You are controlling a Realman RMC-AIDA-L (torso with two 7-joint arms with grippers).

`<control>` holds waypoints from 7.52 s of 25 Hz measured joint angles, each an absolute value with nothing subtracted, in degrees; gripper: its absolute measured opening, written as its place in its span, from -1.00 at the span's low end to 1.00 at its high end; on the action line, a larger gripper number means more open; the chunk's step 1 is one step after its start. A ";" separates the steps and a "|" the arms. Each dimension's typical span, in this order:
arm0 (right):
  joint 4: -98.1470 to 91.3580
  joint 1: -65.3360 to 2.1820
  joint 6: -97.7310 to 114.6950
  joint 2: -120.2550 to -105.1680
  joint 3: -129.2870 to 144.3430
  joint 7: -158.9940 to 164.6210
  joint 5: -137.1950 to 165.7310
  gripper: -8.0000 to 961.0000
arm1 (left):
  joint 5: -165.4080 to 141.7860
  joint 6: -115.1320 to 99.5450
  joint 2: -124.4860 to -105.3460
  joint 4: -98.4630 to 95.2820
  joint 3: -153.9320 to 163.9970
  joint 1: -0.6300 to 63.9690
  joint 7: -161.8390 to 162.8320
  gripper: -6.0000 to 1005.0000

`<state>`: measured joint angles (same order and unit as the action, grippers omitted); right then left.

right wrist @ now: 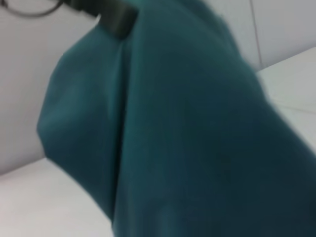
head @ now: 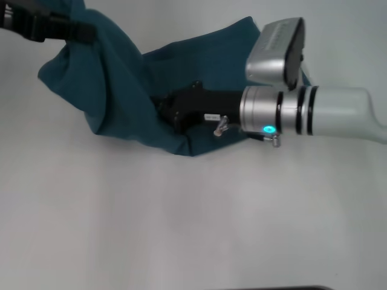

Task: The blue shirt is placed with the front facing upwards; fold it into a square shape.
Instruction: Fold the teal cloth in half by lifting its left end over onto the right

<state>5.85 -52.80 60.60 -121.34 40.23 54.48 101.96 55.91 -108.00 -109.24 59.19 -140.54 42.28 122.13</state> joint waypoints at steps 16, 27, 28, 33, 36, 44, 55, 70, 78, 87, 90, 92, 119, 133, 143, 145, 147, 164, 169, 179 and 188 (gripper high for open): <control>11.98 -55.11 60.24 -120.17 31.77 52.08 110.79 -0.97 | 56.24 -105.69 -109.85 60.25 -140.80 42.68 124.34 -0.90; -12.13 -38.60 78.48 -119.89 33.24 69.49 110.55 -0.97 | 55.99 -103.54 -109.48 60.42 -141.34 42.02 125.95 -0.90; -14.90 -37.27 79.59 -119.89 33.07 71.56 110.36 -0.97 | 55.98 -103.23 -109.45 60.38 -141.44 41.88 126.22 -0.90; -25.87 -32.47 85.02 -119.79 32.89 81.03 110.17 -0.97 | 56.29 -102.03 -109.54 60.34 -141.90 41.69 128.01 -0.90; -32.06 -29.48 88.58 -119.71 32.85 85.19 110.15 -0.97 | 56.81 -101.78 -109.72 60.39 -142.73 41.88 129.60 -0.90; -48.29 -21.33 93.30 -119.47 33.27 94.53 110.76 -0.96 | 58.12 -100.51 -112.75 60.55 -138.74 44.56 131.37 -0.90; -52.90 -17.16 97.65 -117.90 29.13 95.33 117.04 -0.96 | 56.31 -89.46 -117.04 60.01 -125.15 49.09 138.38 -0.90; -53.40 -16.82 98.07 -117.89 28.30 94.80 119.11 -0.96 | 41.86 -86.67 -122.46 58.99 -118.45 58.64 144.75 -0.91; -53.18 -16.79 98.09 -118.07 28.45 94.76 119.11 -0.96 | 40.05 -85.17 -123.84 56.72 -115.62 60.68 145.50 -0.90; -53.08 -16.91 98.05 -118.24 28.61 94.43 119.73 -0.96 | 40.20 -86.11 -123.41 60.62 -116.59 58.30 146.82 -0.90; -53.08 -16.90 98.07 -118.08 28.65 94.09 119.96 -0.96 | 40.48 -86.41 -123.55 61.23 -116.61 58.55 146.87 -0.90; -53.08 -16.81 98.09 -117.93 28.45 94.08 120.79 -0.96 | 40.49 -86.28 -123.65 61.44 -116.62 58.65 147.17 -0.90; -53.00 -19.27 97.47 -118.08 28.30 94.57 122.69 -0.96 | 30.90 -83.43 -124.27 57.58 -108.73 70.52 151.65 -0.90; -52.91 -18.97 97.48 -118.48 28.37 94.58 122.69 -0.96 | 29.83 -76.17 -123.97 54.75 -104.66 70.76 158.68 -0.90; -52.91 -19.33 97.46 -118.56 28.32 94.58 122.69 -0.96 | 29.38 -80.96 -123.87 54.78 -115.83 69.13 163.44 -0.90; -52.91 -19.46 97.41 -118.60 28.46 94.58 122.69 -0.96 | 29.58 -79.97 -124.32 54.38 -112.83 69.62 163.55 -0.90; -52.90 -19.52 97.36 -118.64 28.57 94.57 122.69 -0.96 | 29.76 -78.00 -124.49 54.29 -107.77 69.86 163.69 -0.91; -52.91 -19.25 96.92 -118.50 28.29 95.15 122.70 -0.96 | 29.85 -84.13 -121.07 60.11 -123.19 62.31 165.88 -0.90; -52.91 -19.52 96.69 -118.63 28.60 95.18 122.70 -0.96 | 29.49 -84.10 -123.29 60.58 -119.82 64.33 165.59 -0.90; -51.52 -19.46 96.40 -118.38 28.38 95.17 122.69 -0.96 | 29.68 -90.21 -122.77 70.21 -126.46 57.66 162.08 -0.90; -51.41 -19.68 95.71 -118.43 28.45 96.01 122.69 -0.96 | 41.89 -102.74 -115.42 75.46 -134.19 44.11 159.24 -0.90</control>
